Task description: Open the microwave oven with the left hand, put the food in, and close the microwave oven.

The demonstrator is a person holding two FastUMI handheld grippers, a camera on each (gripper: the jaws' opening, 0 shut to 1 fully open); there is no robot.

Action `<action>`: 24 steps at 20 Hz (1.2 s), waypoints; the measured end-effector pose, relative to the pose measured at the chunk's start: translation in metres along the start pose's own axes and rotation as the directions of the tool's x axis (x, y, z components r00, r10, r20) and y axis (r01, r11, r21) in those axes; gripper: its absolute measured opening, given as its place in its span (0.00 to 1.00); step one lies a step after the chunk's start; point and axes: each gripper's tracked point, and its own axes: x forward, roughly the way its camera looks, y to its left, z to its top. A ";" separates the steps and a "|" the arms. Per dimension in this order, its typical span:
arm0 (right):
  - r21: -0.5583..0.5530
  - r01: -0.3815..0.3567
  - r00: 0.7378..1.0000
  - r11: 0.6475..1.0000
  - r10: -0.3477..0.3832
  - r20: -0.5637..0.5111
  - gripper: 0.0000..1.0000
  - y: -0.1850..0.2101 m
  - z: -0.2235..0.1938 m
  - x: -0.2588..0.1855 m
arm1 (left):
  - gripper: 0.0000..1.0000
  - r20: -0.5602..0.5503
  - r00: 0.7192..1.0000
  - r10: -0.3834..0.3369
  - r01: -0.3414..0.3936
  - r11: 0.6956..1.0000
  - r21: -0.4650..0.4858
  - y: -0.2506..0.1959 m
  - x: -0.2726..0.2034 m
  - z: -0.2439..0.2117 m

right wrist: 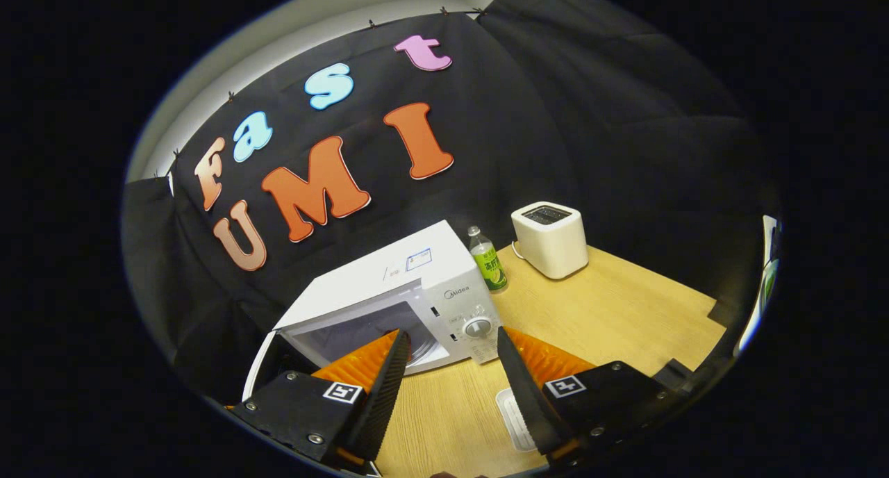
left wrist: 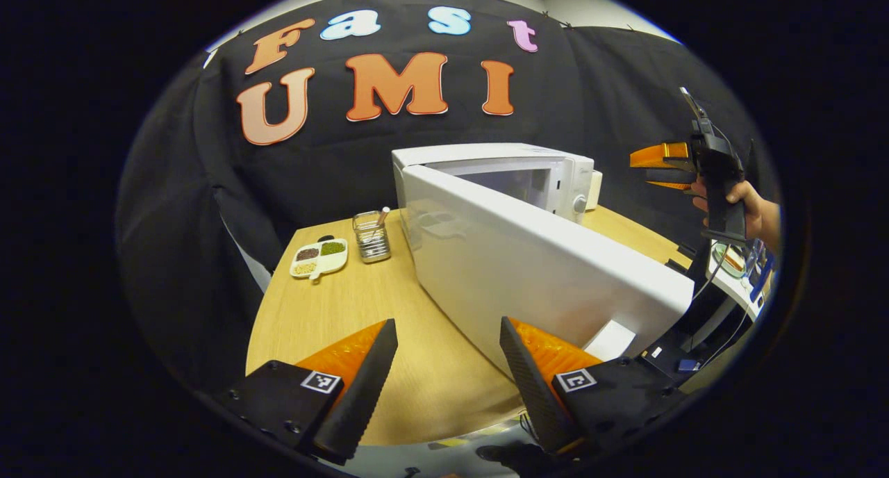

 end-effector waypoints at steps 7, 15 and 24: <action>-0.112 0.000 0.998 0.994 0.007 0.060 0.81 -0.022 0.033 -0.018 | 0.93 0.070 0.997 -0.032 0.029 0.998 0.051 -0.059 0.032 0.038; -0.177 0.001 0.993 0.984 0.019 0.115 0.81 -0.037 0.066 -0.032 | 0.93 0.097 0.992 -0.086 0.074 0.990 0.120 -0.122 0.072 0.059; -0.208 0.017 0.994 0.978 0.007 0.111 0.81 -0.058 0.075 -0.037 | 0.97 0.113 0.989 -0.098 0.087 0.991 0.101 -0.158 0.113 0.079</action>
